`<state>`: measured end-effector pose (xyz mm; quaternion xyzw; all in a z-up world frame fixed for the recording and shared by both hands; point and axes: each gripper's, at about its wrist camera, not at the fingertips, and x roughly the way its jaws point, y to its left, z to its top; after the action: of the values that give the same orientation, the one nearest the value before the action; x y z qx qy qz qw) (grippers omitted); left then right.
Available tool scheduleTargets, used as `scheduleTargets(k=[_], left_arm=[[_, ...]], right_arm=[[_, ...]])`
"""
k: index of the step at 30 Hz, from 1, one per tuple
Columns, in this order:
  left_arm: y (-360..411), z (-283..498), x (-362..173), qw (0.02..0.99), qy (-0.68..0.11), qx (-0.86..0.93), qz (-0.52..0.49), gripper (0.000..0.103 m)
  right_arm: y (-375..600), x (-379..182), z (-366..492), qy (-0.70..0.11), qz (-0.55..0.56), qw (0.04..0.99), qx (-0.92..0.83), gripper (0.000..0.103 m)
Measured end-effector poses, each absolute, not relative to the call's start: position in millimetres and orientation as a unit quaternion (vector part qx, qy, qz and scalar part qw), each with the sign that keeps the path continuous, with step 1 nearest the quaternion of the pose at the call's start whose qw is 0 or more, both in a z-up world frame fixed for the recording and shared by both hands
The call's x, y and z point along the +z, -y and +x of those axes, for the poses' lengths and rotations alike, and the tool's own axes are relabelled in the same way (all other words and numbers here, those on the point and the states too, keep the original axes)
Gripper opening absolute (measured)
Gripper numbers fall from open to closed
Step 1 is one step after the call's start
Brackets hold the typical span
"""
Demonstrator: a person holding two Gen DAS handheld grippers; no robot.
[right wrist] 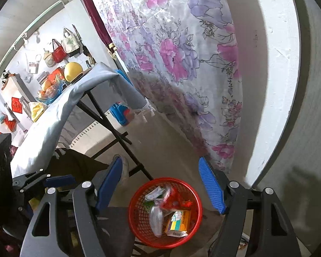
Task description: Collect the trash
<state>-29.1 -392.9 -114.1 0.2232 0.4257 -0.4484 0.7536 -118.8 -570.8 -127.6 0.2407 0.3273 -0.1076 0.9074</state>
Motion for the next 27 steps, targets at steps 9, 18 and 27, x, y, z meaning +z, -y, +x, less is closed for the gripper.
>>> scheduleTargets(k=[9,18,27], left_arm=[[379,-27,-109,0.775,-0.414,-0.421,0.228,0.089],[370,-29,-116,0.771,-0.429,-0.404,0.242,0.090],[362,-30,-122,0.765,-0.449,-0.389,0.247,0.093]], right_arm=[[547,-127,-115,-0.352,0.221,0.905,-0.089,0.078],[530,-132,-133,-0.420,0.194,0.881,-0.099,0.087],[510,-135,-152,-0.491,0.150,0.852,-0.100,0.091]])
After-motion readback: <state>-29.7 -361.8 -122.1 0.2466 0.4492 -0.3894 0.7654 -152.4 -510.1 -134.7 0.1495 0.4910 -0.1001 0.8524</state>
